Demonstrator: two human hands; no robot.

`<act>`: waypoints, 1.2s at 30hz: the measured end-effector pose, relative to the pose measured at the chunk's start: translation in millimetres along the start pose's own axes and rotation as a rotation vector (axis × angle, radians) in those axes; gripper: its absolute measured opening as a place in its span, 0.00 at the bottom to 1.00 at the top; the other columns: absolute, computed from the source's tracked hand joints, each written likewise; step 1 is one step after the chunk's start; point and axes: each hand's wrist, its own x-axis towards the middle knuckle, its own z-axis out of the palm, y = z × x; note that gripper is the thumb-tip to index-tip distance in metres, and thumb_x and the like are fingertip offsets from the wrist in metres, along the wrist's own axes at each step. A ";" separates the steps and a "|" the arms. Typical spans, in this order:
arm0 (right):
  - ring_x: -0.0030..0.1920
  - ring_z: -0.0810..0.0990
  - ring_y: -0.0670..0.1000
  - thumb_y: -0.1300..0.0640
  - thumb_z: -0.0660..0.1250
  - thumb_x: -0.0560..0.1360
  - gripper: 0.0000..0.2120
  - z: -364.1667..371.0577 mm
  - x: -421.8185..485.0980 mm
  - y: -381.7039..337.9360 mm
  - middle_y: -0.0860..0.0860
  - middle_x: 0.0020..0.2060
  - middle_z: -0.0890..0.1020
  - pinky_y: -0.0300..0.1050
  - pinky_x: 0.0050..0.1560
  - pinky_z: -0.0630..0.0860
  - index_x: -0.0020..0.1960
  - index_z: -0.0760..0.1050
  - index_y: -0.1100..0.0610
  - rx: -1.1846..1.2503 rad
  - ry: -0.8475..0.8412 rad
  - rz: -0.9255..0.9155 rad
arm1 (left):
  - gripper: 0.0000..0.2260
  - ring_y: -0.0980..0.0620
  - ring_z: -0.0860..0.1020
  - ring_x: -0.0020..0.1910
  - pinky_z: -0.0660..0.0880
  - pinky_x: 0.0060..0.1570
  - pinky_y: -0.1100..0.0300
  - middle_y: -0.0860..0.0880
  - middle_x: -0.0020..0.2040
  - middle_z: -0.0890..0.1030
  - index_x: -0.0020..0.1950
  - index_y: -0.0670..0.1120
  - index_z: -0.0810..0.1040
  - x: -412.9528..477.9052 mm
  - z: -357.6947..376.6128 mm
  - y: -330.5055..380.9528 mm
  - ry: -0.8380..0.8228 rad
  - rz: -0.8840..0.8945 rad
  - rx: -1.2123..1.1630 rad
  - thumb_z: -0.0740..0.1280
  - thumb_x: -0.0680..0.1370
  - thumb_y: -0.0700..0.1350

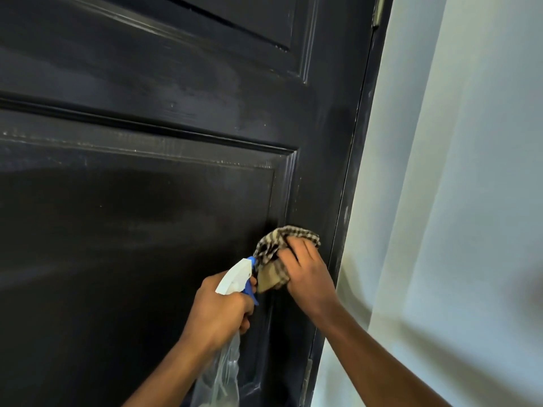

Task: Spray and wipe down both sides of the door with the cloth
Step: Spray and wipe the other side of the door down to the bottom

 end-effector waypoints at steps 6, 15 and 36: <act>0.52 0.76 0.63 0.75 0.65 0.63 0.18 -46.7 120.0 33.8 0.62 0.53 0.77 0.45 0.54 0.68 0.52 0.77 0.64 0.092 0.246 0.248 | 0.12 0.50 0.72 0.29 0.71 0.30 0.58 0.43 0.35 0.76 0.44 0.40 0.80 4.9 5.2 5.5 -0.009 0.019 -0.068 0.62 0.68 0.27; 0.56 0.73 0.58 0.62 0.62 0.68 0.13 -21.5 36.9 25.9 0.60 0.56 0.77 0.43 0.57 0.68 0.51 0.77 0.62 0.124 0.148 0.378 | 0.12 0.50 0.73 0.29 0.73 0.30 0.60 0.42 0.37 0.78 0.45 0.41 0.80 5.0 1.6 6.2 -0.001 0.025 -0.074 0.63 0.69 0.28; 0.54 0.71 0.60 0.66 0.57 0.63 0.25 -32.7 148.5 -91.6 0.57 0.57 0.69 0.51 0.60 0.68 0.59 0.71 0.58 0.341 0.223 0.368 | 0.21 0.49 0.73 0.22 0.70 0.22 0.62 0.46 0.35 0.84 0.41 0.45 0.83 -44.2 -118.4 120.1 0.394 0.025 0.079 0.63 0.66 0.21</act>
